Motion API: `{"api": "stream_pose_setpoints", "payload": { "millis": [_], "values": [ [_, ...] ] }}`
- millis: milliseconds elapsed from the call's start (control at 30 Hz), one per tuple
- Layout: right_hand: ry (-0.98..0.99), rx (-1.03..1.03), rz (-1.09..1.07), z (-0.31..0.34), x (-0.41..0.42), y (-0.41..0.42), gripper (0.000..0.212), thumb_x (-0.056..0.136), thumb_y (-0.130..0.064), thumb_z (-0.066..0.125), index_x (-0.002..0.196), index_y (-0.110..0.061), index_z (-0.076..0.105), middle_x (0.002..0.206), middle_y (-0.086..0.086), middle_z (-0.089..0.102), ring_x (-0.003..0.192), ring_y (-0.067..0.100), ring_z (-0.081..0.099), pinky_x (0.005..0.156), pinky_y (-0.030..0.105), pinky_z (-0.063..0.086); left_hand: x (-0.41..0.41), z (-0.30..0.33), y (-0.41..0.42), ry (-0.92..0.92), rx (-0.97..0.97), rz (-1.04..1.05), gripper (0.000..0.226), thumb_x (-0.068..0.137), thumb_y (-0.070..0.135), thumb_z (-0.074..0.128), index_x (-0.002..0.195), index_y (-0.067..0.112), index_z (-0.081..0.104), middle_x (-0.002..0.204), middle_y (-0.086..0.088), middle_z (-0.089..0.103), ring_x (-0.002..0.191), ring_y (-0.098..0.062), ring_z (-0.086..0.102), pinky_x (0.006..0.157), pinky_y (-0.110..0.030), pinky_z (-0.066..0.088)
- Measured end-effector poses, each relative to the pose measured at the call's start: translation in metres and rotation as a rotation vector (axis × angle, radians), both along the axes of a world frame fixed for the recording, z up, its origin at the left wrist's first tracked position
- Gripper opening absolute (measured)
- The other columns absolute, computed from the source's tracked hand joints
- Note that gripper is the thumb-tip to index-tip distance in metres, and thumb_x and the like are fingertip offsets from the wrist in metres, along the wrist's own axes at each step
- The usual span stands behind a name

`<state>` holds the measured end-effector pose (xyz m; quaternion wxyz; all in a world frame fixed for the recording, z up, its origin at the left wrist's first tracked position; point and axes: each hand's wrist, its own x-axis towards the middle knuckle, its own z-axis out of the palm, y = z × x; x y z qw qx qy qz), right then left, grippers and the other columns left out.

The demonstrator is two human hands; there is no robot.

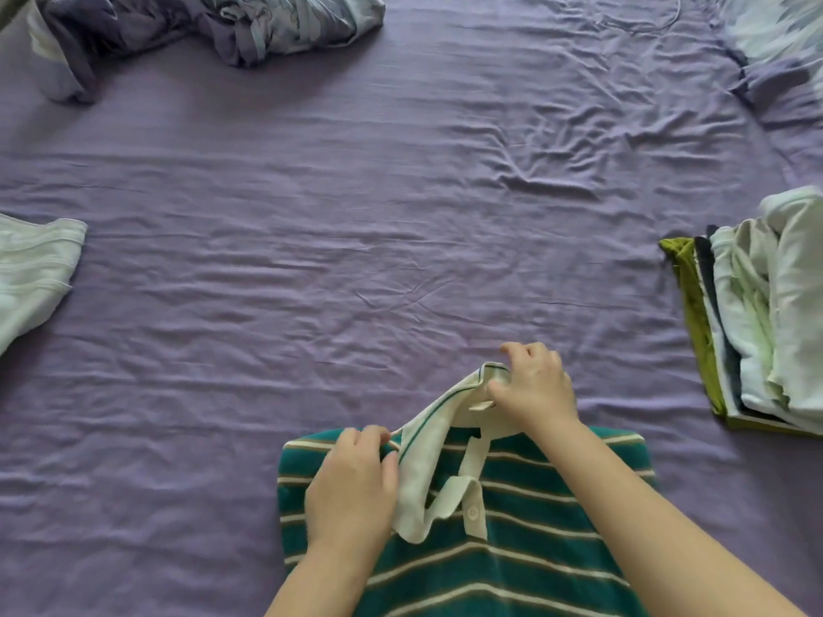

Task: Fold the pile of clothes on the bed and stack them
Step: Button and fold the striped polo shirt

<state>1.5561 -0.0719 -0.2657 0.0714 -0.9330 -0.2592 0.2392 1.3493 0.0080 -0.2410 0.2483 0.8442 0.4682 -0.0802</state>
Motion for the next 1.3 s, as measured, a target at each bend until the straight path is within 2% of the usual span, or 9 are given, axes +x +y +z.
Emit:
{"api": "stream_pose_setpoints", "payload": {
  "millis": [100,233,300,467,700,800,967,1133,1300],
  "values": [
    [0.061,-0.001,-0.077,0.003,0.001,-0.015,0.05,0.086,-0.027,0.055,0.135,-0.023,0.044,0.132,0.006,0.045,0.124,0.027,0.037,0.097,0.04,0.039,0.041,0.0,-0.005,-0.201,0.009,-0.115,0.021,0.094,0.038,0.052,0.114,0.032,0.052,0.108,0.013,0.053,0.09,-0.004,0.051,0.069,-0.015,0.042],
    [0.112,0.083,-0.145,0.006,0.007,-0.037,0.022,0.089,-0.016,0.055,0.108,-0.019,0.063,0.109,0.004,0.062,0.104,0.023,0.055,0.082,0.036,0.049,0.091,-0.016,-0.006,-0.014,0.11,-0.282,0.048,0.091,0.042,0.058,0.132,0.024,0.04,0.122,0.003,0.05,0.11,-0.018,0.046,0.093,-0.032,0.038],
    [0.201,0.194,-0.234,0.008,0.014,-0.045,0.013,0.091,-0.013,0.056,0.095,-0.017,0.067,0.096,0.004,0.068,0.09,0.02,0.061,0.075,0.035,0.051,0.102,-0.022,0.002,0.025,0.062,-0.267,0.032,0.092,0.038,0.056,0.12,0.024,0.051,0.114,0.003,0.058,0.103,-0.017,0.052,0.089,-0.032,0.04],
    [0.857,0.584,-0.824,0.018,0.019,-0.059,0.013,0.095,-0.009,0.053,0.097,-0.013,0.065,0.096,0.011,0.068,0.091,0.025,0.064,0.062,0.033,0.054,0.084,-0.022,0.03,-0.263,-0.683,0.203,0.014,0.095,0.032,0.054,0.103,0.022,0.061,0.097,0.003,0.063,0.087,-0.011,0.059,0.064,-0.023,0.046],
    [1.103,0.574,-0.904,0.014,0.019,-0.074,0.018,0.09,-0.017,0.061,0.106,-0.012,0.068,0.088,0.008,0.07,0.079,0.022,0.062,0.066,0.033,0.052,0.061,-0.02,0.05,-0.396,-1.017,0.72,0.018,0.088,0.019,0.066,0.105,0.013,0.069,0.09,-0.011,0.072,0.079,-0.024,0.067,0.064,-0.034,0.053],
    [0.952,0.484,-0.829,0.011,0.016,-0.078,0.018,0.093,-0.015,0.059,0.11,-0.012,0.064,0.1,0.009,0.069,0.087,0.023,0.064,0.066,0.035,0.053,0.06,-0.029,0.049,-0.329,-0.718,0.595,0.026,0.092,0.019,0.06,0.117,0.014,0.06,0.102,-0.007,0.067,0.089,-0.022,0.063,0.078,-0.039,0.054],
    [0.174,0.357,-0.193,0.01,0.009,-0.075,0.029,0.091,-0.045,0.054,0.101,-0.021,0.069,0.101,-0.003,0.062,0.101,0.018,0.055,0.085,0.037,0.049,0.051,-0.019,0.031,-0.219,-0.005,-0.045,0.036,0.09,0.056,0.048,0.104,0.026,0.064,0.102,0.005,0.059,0.093,-0.013,0.054,0.076,-0.034,0.051],
    [0.01,0.058,0.095,0.006,-0.005,-0.047,0.044,0.09,-0.061,0.044,0.109,-0.026,0.063,0.101,-0.003,0.052,0.094,0.015,0.052,0.074,0.033,0.049,0.059,-0.016,0.021,0.077,0.196,-0.302,0.037,0.091,0.056,0.045,0.109,0.024,0.054,0.103,0.005,0.053,0.088,-0.015,0.054,0.064,-0.028,0.044],
    [0.205,0.065,-0.101,0.001,-0.001,-0.039,0.01,0.09,-0.027,0.051,0.096,-0.02,0.055,0.09,0.0,0.061,0.071,0.015,0.057,0.05,0.025,0.042,0.068,-0.009,0.031,0.215,0.131,-0.263,0.014,0.095,0.026,0.044,0.092,0.018,0.056,0.078,0.006,0.052,0.063,-0.013,0.047,0.053,-0.026,0.029]
  ]
}}
